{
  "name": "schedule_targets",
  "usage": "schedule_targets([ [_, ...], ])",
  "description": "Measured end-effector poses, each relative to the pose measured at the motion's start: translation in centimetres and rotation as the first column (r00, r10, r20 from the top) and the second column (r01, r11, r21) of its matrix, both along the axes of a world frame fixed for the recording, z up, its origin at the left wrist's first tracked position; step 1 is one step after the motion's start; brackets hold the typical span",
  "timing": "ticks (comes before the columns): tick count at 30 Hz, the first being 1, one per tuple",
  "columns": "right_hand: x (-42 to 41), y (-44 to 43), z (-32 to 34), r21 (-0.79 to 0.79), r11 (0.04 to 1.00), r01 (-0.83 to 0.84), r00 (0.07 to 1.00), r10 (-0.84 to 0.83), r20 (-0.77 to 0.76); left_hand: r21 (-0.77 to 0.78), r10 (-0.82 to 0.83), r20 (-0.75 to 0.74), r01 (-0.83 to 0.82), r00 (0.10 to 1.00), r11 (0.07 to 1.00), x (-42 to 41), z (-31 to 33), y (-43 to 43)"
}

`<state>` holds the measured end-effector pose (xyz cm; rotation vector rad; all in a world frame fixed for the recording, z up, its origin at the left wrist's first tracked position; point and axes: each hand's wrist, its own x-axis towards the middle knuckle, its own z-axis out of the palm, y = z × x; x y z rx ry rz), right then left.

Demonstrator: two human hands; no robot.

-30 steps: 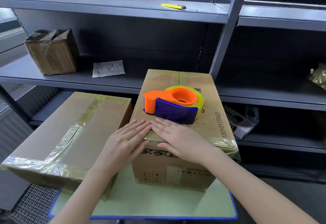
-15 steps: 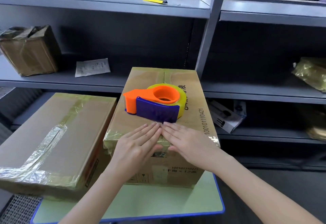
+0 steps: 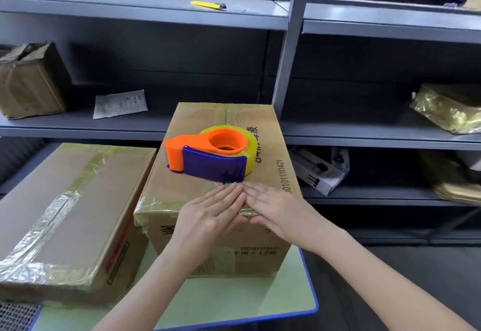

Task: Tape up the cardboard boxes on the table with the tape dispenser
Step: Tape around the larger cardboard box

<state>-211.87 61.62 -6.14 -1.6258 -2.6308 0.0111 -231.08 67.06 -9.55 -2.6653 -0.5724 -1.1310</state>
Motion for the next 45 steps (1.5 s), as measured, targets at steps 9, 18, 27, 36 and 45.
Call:
schedule_targets([
  [9,3.7,-2.2,2.1,-0.079,0.995,0.066,0.995,-0.072,-0.071,-0.031,0.011,-0.043,-0.013,0.999,0.999,3.1,1.3,-1.5],
  [18,4.0,-2.9,2.6,-0.233,0.972,0.029,0.936,-0.108,-0.334,-0.06,-0.052,-0.002,0.051,0.999,0.997,5.1,0.2,-1.7],
  [27,7.2,-3.4,2.6,-0.234,0.953,0.191,0.903,-0.264,-0.34,-0.127,-0.05,0.002,0.05,0.999,0.991,8.4,1.0,-2.8],
  [36,7.5,-3.2,3.1,-0.239,0.957,0.165,0.965,-0.207,-0.163,-0.159,-0.059,0.028,0.062,0.998,0.985,9.1,0.3,-2.8],
  [45,7.1,-2.3,4.0,-0.263,0.949,0.172,0.975,-0.203,-0.095,-0.177,-0.096,-0.059,0.084,0.994,0.981,8.3,0.6,-2.8],
])
